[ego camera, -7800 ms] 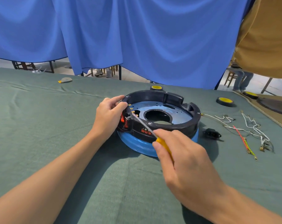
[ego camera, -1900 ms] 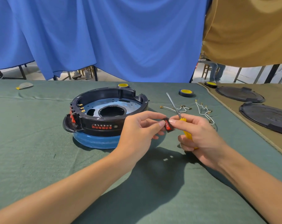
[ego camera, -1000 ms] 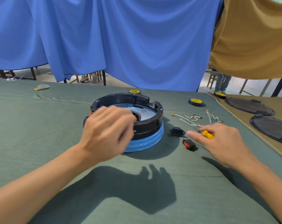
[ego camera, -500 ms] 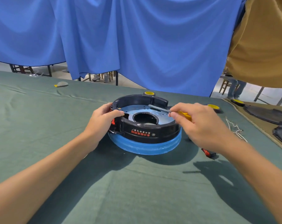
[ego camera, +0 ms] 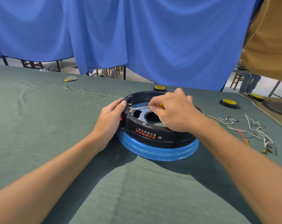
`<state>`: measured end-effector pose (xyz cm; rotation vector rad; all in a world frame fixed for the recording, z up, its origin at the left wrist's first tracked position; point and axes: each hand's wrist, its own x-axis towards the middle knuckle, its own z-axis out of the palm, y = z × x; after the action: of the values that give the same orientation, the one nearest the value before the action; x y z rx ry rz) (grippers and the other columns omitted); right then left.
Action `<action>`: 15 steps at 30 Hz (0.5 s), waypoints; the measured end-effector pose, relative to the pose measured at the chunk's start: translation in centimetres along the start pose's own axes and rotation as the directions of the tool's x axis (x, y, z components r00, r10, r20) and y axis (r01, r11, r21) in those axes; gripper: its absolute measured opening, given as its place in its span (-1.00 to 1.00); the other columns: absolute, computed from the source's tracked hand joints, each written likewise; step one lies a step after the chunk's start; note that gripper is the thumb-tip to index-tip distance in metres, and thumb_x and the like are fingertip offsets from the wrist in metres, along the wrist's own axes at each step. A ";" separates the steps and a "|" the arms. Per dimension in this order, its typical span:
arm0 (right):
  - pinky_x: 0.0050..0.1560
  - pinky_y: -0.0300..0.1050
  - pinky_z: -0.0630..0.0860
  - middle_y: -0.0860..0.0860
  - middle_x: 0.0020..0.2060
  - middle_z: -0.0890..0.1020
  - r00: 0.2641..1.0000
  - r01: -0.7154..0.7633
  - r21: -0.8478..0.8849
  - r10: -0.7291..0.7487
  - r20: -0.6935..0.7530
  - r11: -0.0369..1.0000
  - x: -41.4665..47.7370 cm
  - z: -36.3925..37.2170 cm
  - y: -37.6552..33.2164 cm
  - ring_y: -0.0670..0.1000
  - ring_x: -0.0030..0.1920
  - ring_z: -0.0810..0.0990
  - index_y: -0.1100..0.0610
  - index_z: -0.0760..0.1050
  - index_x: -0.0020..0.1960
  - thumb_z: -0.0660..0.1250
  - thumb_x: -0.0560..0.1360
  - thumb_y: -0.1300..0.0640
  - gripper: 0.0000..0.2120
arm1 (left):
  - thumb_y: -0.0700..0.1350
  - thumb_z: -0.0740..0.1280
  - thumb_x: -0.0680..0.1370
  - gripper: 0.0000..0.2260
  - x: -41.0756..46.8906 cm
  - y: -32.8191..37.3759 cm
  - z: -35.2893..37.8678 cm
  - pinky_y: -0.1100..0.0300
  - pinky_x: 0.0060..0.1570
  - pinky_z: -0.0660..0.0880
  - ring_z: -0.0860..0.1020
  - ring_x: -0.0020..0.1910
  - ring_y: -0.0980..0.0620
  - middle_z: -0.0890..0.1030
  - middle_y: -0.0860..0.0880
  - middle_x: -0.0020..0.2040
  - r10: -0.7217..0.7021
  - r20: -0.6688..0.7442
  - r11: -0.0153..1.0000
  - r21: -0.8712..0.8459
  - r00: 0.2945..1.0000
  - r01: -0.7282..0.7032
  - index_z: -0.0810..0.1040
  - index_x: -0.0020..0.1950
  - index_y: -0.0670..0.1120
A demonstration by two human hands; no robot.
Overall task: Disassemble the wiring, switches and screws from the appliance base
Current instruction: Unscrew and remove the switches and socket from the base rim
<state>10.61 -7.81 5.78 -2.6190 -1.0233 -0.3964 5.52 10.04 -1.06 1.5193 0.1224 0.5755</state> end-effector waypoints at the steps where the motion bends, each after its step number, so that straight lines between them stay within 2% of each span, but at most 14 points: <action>1: -0.04 0.04 0.11 -0.23 -0.31 0.39 1.000 0.003 0.003 -0.002 -0.004 1.000 0.0 0.1 0.1 0.04 -0.01 0.18 -0.15 0.56 0.00 0.13 0.65 0.02 -0.77 | -0.02 0.23 0.60 -0.80 0.0 -0.1 0.0 0.12 0.08 0.52 0.66 0.01 0.08 0.71 0.06 -0.01 0.003 0.000 1.000 0.006 1.000 -0.003 0.67 0.01 0.13; 5: -0.03 0.05 0.11 -0.24 -0.31 0.39 1.000 -0.002 0.025 0.002 -0.012 1.000 0.0 0.3 0.3 0.04 -0.01 0.18 -0.17 0.57 0.02 0.13 0.65 -0.01 -0.76 | -0.04 0.25 0.59 -0.80 0.1 -0.1 -0.1 0.11 0.06 0.54 0.66 -0.03 0.06 0.72 0.02 -0.03 -0.003 -0.006 1.000 -0.012 1.000 0.003 0.67 0.01 0.11; 9: -0.03 0.04 0.09 -0.23 -0.33 0.39 1.000 0.029 0.026 -0.029 -0.010 0.999 0.1 0.2 0.0 0.02 -0.02 0.16 -0.15 0.59 0.00 0.14 0.65 0.04 -0.75 | -0.07 0.27 0.59 -0.80 0.0 0.1 -0.1 0.12 0.02 0.54 0.67 -0.06 0.04 0.72 -0.01 -0.05 -0.031 -0.009 0.998 -0.053 0.999 0.030 0.69 -0.01 0.09; 15: -0.07 0.02 0.07 -0.18 -0.36 0.40 0.999 0.041 0.026 -0.040 -0.037 0.999 0.3 0.5 -0.2 0.03 -0.03 0.15 -0.09 0.61 -0.05 0.16 0.63 0.11 -0.73 | -0.09 0.28 0.60 -0.81 0.0 0.3 0.1 0.12 0.04 0.55 0.67 0.00 0.01 0.72 -0.02 -0.01 -0.090 -0.025 0.991 -0.098 0.996 0.087 0.66 0.13 0.02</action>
<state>10.73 -7.33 5.49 -2.5613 -1.0637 -0.4345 5.46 9.94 -0.80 1.4046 0.1808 0.5256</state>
